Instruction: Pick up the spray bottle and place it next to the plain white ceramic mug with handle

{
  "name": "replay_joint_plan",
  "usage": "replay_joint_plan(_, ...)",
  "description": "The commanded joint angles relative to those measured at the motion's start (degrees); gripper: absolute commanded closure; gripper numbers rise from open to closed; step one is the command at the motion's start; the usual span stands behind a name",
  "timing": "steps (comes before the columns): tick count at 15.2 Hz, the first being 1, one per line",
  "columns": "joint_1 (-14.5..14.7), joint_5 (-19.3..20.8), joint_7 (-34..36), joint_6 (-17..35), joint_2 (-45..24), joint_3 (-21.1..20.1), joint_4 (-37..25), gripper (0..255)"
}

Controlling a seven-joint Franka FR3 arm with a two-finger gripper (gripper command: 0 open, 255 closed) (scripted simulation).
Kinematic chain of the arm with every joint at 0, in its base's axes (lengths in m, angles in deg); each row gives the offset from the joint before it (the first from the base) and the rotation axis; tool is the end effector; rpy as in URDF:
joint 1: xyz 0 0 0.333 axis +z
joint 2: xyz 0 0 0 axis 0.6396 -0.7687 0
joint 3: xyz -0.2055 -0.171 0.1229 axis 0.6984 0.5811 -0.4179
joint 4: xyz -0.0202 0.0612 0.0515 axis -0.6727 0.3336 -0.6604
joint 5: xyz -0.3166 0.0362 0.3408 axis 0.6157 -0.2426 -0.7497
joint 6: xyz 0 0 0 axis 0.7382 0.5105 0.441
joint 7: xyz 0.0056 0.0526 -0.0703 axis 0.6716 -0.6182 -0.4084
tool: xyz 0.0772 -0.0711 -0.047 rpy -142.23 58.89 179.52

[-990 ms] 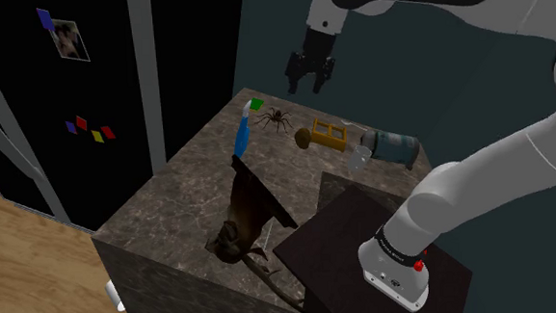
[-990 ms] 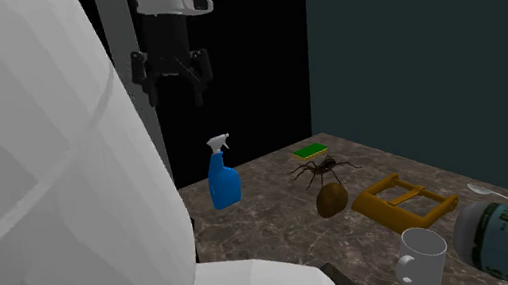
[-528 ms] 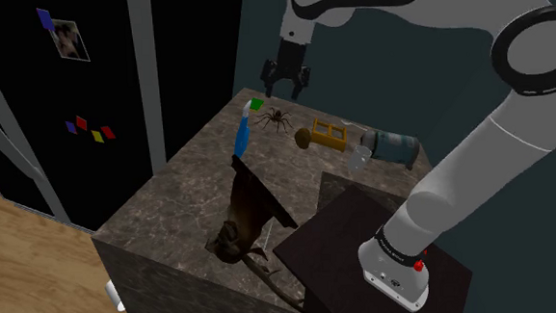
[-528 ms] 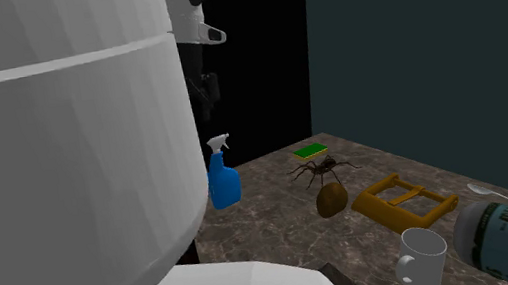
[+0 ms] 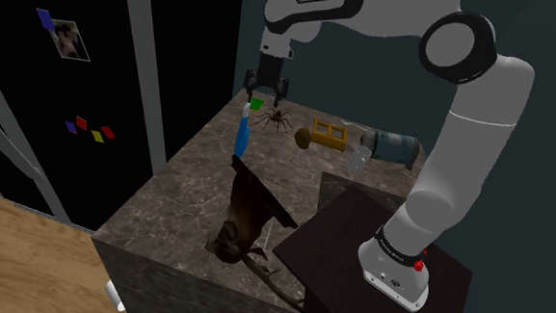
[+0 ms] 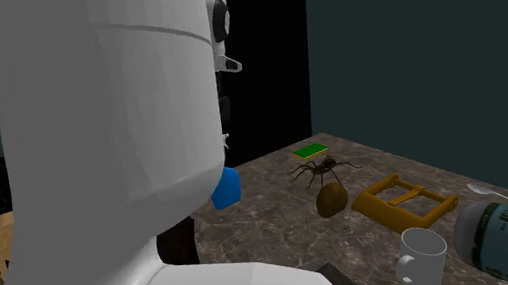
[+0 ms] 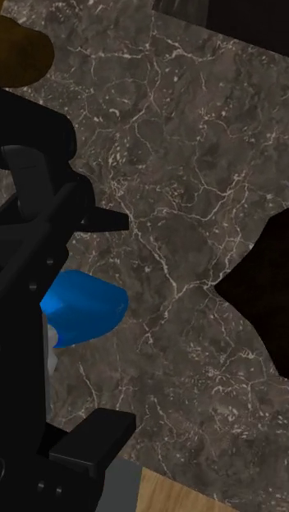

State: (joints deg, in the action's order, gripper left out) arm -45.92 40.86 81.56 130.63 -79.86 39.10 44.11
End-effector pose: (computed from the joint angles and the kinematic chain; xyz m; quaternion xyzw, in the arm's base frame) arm 0.6766 0.0301 0.3790 -0.9462 0.2910 0.1186 0.0774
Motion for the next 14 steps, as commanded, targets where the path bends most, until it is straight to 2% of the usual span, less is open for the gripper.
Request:
replay_joint_plan(1,-0.25,-0.80,2.27,-0.08,-4.24,0.48,-3.27,0)
replay_joint_plan(8,-1.56,-3.88,9.47,-2.11,-20.84,2.21,-18.71,0)
replay_joint_plan(14,-3.34,-6.75,15.85,-5.66,-36.03,3.21,-35.04,0)
